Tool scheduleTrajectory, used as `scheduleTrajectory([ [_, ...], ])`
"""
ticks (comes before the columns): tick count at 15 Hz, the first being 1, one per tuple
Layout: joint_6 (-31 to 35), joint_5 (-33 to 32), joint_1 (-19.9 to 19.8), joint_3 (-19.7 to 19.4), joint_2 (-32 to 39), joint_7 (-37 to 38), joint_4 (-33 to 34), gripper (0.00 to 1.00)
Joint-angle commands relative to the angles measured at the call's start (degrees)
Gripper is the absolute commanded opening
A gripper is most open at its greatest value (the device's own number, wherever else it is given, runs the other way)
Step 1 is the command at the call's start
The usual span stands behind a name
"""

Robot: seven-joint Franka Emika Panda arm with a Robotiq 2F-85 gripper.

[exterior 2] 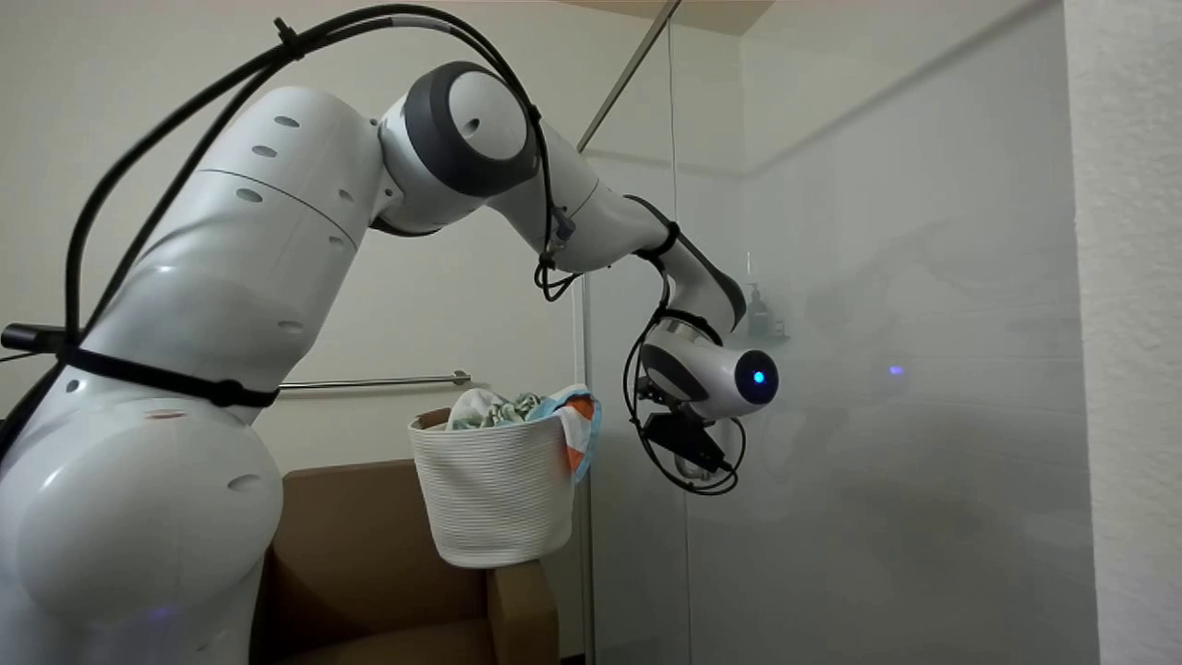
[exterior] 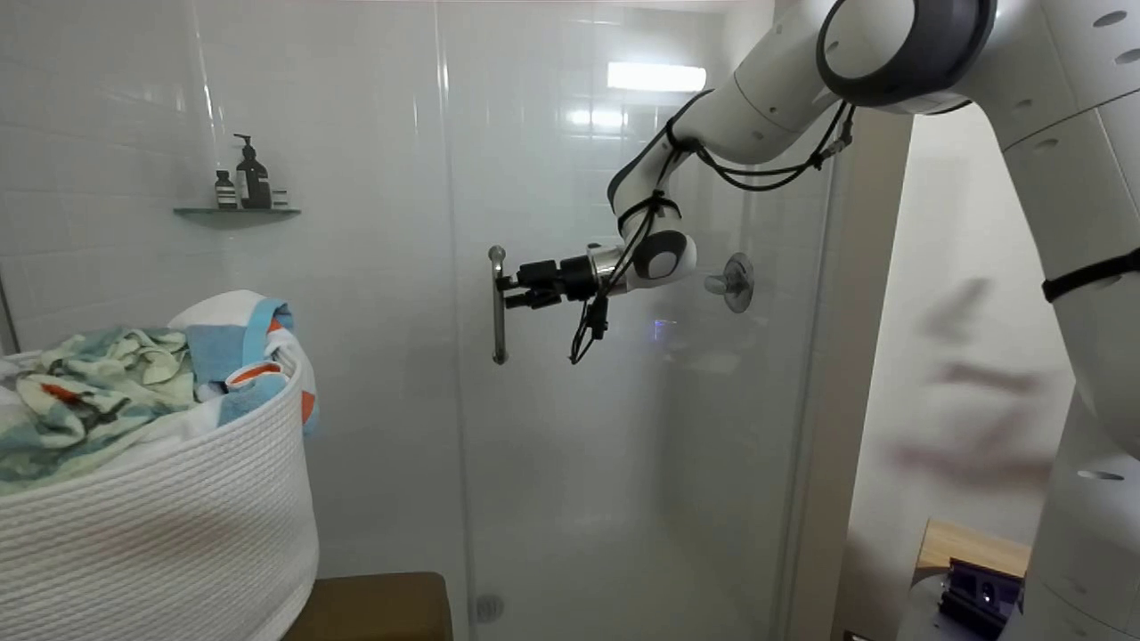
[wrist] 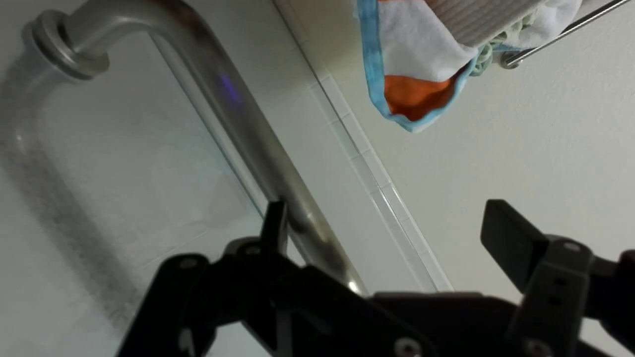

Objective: Open the door

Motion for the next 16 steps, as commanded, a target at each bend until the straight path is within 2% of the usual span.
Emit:
scheduleTrajectory([
  [1, 5.4, 0.06, 1.27, -0.05, -0.86, 3.8, 0.52, 1.0],
  [6, 9.38, -2.41, 2.14, 0.01, -2.46, 8.23, 1.95, 1.0],
  [16, 9.12, -6.94, 2.91, 0.78, -3.82, 6.91, 1.42, 1.0],
])
